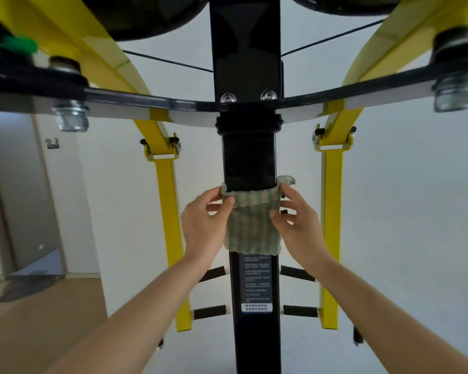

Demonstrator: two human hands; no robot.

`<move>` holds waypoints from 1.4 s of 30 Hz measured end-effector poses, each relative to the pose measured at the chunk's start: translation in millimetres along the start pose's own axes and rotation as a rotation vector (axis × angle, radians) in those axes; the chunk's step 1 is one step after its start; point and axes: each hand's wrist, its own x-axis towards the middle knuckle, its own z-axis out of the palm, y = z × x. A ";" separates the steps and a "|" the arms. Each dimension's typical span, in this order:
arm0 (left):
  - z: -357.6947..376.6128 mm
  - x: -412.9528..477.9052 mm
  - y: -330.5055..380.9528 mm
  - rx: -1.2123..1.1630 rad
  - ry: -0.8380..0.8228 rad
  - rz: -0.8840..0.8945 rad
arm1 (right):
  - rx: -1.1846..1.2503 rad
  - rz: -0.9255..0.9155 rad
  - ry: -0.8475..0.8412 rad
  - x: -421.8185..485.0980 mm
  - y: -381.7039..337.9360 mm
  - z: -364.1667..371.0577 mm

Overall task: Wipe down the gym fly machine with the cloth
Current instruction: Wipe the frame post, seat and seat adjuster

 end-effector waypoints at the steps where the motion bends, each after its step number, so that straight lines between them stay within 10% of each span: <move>1: 0.2 7.7 5.3 -0.003 0.008 0.014 | -0.017 -0.020 -0.007 6.8 -5.6 -1.0; 18: 10.0 44.0 23.7 -0.036 0.109 0.035 | -0.091 -0.100 0.140 42.2 -33.2 2.5; 37: -11.6 -187.4 -141.7 0.242 -0.411 -0.495 | -0.247 0.477 -0.012 -178.3 127.6 17.7; 42: -21.7 -220.8 -165.0 0.410 -0.636 -0.525 | -0.370 0.602 -0.381 -215.9 153.2 18.4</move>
